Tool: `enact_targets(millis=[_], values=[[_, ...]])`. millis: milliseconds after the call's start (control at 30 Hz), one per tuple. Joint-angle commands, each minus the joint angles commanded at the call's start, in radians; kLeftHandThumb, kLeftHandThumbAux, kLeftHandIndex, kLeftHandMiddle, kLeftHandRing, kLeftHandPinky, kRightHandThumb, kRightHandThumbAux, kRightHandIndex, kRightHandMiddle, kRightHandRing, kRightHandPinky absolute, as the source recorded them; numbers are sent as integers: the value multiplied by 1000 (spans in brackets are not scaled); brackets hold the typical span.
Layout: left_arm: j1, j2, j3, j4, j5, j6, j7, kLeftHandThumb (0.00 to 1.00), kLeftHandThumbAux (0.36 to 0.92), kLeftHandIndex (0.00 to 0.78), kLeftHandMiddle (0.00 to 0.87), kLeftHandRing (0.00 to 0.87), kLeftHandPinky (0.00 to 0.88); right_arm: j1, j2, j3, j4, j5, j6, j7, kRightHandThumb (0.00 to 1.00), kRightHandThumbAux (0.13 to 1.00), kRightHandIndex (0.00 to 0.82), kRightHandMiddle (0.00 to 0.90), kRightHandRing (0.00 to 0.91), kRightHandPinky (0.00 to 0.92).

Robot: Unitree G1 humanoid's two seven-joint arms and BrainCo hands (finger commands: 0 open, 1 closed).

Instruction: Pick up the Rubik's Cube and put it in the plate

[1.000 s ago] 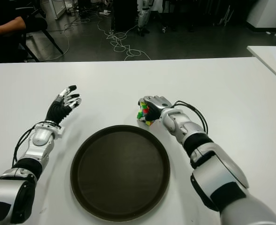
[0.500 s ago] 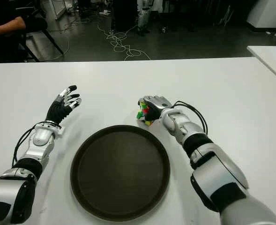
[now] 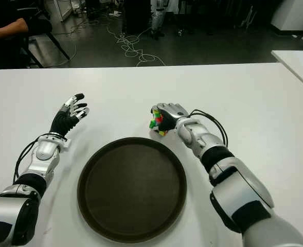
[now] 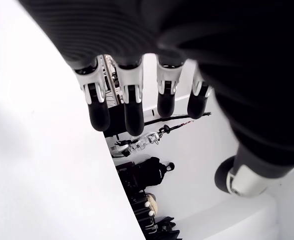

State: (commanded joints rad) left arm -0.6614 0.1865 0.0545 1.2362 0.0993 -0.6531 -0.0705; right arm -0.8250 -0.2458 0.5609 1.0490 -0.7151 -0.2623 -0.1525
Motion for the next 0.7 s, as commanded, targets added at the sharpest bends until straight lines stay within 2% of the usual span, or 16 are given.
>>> enact_targets(millis=[200,567,700], values=[[-1,1,0,2,0,1,-4,153,570,55,90,122,167,10,-11,5,-27,-10,-2,-46,937,677,402,409,507,522],[-1,0,5,1,-5,0,-10,148,583,59,86,118,164,49,-62,-12,-156,-11,-19,-116,938,675,399,418,501,511],[-1,1,1,1,0,2,-2,150,594,53,80,111,161,78,-93,-35,-254,-11,-10,-117,939,674,407,412,498,507]])
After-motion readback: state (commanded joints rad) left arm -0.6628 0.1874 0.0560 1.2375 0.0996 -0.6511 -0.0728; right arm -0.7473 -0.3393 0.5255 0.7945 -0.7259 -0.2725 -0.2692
